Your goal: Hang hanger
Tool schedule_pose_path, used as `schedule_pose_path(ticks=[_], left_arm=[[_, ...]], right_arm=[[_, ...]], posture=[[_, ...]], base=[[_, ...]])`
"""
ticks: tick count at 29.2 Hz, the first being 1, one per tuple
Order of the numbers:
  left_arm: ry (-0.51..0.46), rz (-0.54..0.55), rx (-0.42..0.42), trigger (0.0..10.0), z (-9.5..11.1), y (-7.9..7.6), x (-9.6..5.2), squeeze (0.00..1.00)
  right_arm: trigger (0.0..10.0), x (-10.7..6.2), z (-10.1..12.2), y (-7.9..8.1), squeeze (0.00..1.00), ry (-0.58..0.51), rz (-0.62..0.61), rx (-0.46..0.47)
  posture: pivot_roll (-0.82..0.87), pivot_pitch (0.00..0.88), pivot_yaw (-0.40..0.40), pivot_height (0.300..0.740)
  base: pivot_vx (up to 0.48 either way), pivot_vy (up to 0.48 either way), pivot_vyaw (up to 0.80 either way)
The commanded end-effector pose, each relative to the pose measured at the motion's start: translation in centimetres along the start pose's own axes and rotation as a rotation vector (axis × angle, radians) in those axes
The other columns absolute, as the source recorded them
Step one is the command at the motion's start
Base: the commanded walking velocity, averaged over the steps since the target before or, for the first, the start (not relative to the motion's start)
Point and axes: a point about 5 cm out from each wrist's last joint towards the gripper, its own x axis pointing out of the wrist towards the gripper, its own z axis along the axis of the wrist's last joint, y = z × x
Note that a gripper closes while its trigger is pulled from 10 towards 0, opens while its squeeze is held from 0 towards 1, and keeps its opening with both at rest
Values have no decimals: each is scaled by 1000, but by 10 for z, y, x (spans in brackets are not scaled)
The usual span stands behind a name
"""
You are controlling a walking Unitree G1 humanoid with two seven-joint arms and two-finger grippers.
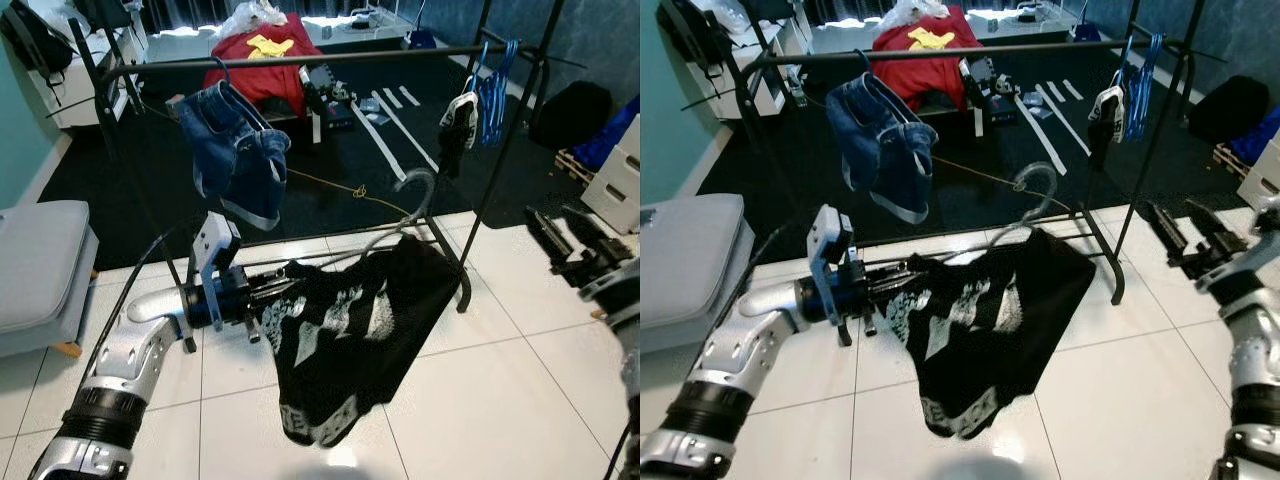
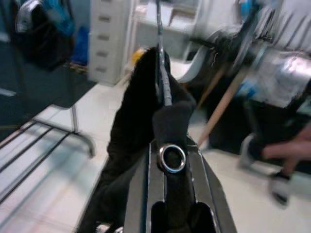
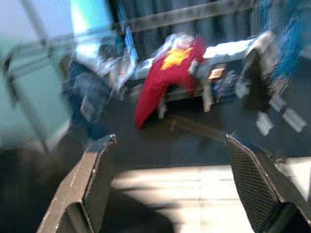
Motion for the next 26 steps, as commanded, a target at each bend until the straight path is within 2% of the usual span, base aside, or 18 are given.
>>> schedule_pose_path(ticks=[1,2,7,9,10,11,12,15,17,18,19,26], left_arm=[[-105,-64,-30,0,12,-6,2,0],[-142,-97,-64,0,14,-9,3,0],[-176,-103,-74,0,18,-9,3,0],[-184,-99,-70,0,20,-8,3,0],[-176,-100,-67,0,20,-7,2,0],[-176,-100,-67,0,20,-7,2,0],[-159,-107,-63,0,19,-7,1,0],[-159,-107,-63,0,19,-7,1,0],[-115,-125,-52,0,16,-7,0,0],[-115,-125,-52,0,16,-7,0,0],[-95,-122,-43,0,14,-6,-1,0],[-77,-107,-24,0,13,-3,-1,0]], right_arm=[[10000,2,-15,14,0,61,75,-8],[10000,2,-23,24,0,87,127,-3],[10000,3,-20,30,0,63,165,8],[10000,6,-13,33,0,25,199,32],[10000,9,-1,40,0,-11,272,63],[10000,9,-1,40,0,-11,272,63],[10000,11,11,48,0,-40,352,82],[10000,11,11,48,0,-40,352,82],[10000,15,37,58,0,-103,455,84],[10000,15,37,58,0,-103,455,84],[10000,17,51,61,0,-135,494,84],[10000,17,60,64,0,-132,548,88]], posture=[[20,52,51,740],[20,52,51,740],[22,47,50,740],[22,45,52,740],[19,49,55,740],[19,49,55,740],[14,53,60,740],[14,53,60,740],[13,59,63,740],[13,59,63,740],[11,62,65,740],[9,65,65,740]], base=[[0,0,0],[0,0,0],[0,0,0],[0,0,0],[0,0,0],[0,0,0],[0,0,0],[0,0,0],[0,0,0],[0,0,0],[0,0,0],[0,0,0]])
